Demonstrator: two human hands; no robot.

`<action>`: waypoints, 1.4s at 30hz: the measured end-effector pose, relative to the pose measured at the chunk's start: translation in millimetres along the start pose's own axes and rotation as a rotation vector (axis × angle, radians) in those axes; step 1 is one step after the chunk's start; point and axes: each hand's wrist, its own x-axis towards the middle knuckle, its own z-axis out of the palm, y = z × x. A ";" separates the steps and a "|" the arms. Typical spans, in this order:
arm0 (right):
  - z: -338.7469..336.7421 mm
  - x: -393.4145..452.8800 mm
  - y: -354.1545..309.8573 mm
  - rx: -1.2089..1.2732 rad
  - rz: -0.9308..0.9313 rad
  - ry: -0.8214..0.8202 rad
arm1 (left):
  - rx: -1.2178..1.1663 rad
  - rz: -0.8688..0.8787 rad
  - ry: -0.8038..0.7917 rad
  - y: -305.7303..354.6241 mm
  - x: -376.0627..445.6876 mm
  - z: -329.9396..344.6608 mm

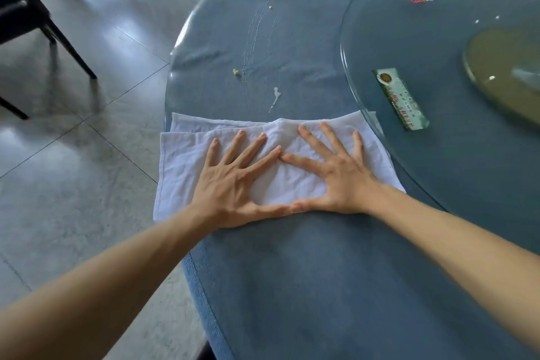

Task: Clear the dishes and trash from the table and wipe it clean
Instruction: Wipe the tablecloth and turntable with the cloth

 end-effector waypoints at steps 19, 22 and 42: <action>-28.9 191.2 22.4 0.077 0.331 -0.007 | 0.057 0.268 -0.035 -156.2 213.6 -42.2; -37.0 216.9 32.2 0.085 0.356 -0.011 | 0.057 0.331 -0.056 -171.0 247.8 -49.2; -66.0 324.1 86.7 0.117 0.556 -0.021 | 0.047 0.503 -0.103 -215.6 409.4 -72.4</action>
